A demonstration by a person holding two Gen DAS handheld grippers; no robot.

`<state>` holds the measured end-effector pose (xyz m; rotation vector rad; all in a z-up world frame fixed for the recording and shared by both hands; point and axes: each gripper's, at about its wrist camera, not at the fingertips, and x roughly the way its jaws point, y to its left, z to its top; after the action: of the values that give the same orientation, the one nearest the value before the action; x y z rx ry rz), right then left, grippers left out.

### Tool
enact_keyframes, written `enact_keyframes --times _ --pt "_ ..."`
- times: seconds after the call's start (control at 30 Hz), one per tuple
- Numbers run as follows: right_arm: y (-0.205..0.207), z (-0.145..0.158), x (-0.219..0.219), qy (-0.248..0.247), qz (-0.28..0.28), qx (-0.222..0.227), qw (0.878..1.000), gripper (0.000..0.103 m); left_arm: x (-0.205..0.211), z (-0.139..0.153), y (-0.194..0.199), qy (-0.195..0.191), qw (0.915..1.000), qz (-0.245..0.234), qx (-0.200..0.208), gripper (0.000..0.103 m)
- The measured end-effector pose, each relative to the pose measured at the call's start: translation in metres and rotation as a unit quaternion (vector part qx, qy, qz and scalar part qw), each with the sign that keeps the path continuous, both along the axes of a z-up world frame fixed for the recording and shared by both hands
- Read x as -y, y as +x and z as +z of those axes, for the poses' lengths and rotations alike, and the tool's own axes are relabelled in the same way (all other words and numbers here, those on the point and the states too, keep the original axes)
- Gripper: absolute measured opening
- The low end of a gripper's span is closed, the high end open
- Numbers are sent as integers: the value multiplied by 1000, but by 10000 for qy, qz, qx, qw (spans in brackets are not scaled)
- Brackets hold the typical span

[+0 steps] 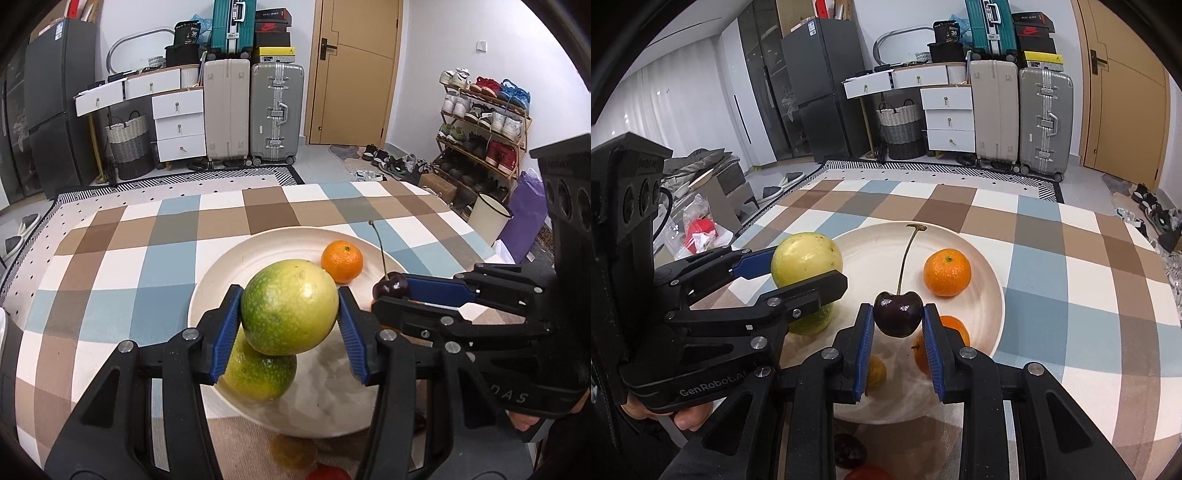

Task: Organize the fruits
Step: 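Open the right tool to drop the cherry while the left tool releases the citrus, then move the left tool to a red cherry tomato while the right tool approaches another tomato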

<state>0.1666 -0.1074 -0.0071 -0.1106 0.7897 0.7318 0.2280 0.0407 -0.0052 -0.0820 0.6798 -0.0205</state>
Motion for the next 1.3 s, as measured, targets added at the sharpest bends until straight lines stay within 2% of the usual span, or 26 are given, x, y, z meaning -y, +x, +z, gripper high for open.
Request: enact_keyframes --times 0.1,0.27,0.33,0.4,0.53,0.6,0.63,0.73,1.03,1.3 --pt "6 0 -1 -18 -65 16 10000 28 -2 0 6 -79 9999 2 -71 48" --pt "5 4 7 53 -132 99 9998 41 -5 8 -5 -139 9999 -16 94 50" --pt "1 6 13 54 -166 146 9997 50 -5 13 -11 -104 9999 60 118 61" --pt "-6 8 19 29 -185 188 9996 59 -7 19 -20 -141 9997 96 181 79" --pt "-23 13 33 60 -270 278 9992 88 -8 29 -47 -92 9993 143 332 87" --pt "-30 15 39 121 -304 279 9991 93 -8 33 -60 -54 9991 197 372 100" --pt "-33 15 43 138 -334 269 9990 97 -8 34 -67 -40 9989 230 403 103" --pt "-41 16 51 168 -429 263 9986 102 -7 36 -87 -28 9987 237 461 103" --pt "-61 8 69 139 -317 220 9992 103 -5 27 -127 -21 9983 313 488 103" --pt "-57 -13 76 -11 -200 -172 9997 103 2 -3 -126 -96 9995 277 75 103"
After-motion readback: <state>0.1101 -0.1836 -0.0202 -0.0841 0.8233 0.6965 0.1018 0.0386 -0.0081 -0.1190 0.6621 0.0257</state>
